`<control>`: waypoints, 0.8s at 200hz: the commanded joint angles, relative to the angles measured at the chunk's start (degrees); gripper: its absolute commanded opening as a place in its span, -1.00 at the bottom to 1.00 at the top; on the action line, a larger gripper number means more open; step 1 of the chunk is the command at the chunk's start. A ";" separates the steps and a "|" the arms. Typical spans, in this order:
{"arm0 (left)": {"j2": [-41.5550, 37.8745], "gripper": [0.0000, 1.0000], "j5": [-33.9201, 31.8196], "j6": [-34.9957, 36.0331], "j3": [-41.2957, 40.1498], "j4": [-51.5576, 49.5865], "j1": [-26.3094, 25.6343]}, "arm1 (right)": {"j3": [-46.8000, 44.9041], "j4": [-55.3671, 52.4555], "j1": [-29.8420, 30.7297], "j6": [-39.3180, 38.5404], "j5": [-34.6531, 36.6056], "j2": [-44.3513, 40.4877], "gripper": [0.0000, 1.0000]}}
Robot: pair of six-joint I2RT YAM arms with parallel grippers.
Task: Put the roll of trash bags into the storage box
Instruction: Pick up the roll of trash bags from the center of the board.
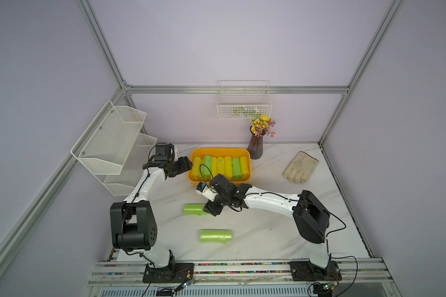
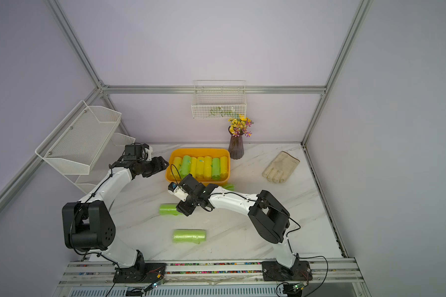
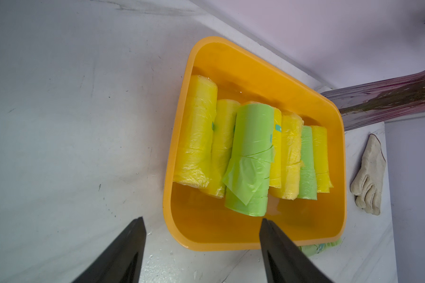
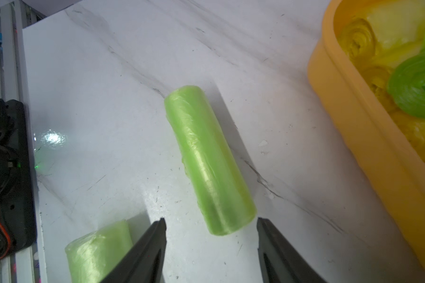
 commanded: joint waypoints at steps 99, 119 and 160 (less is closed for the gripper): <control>-3.32 0.46 1.55 -0.85 -1.52 2.84 0.88 | 6.25 -4.51 2.82 -7.02 12.82 9.83 0.07; -3.35 0.46 1.56 -0.94 -1.52 2.96 0.86 | 3.83 -4.25 2.73 -6.93 15.03 8.91 -0.06; -3.21 0.46 1.86 -1.07 -1.52 3.09 0.86 | -3.59 -3.12 1.96 -5.42 17.69 4.72 -0.27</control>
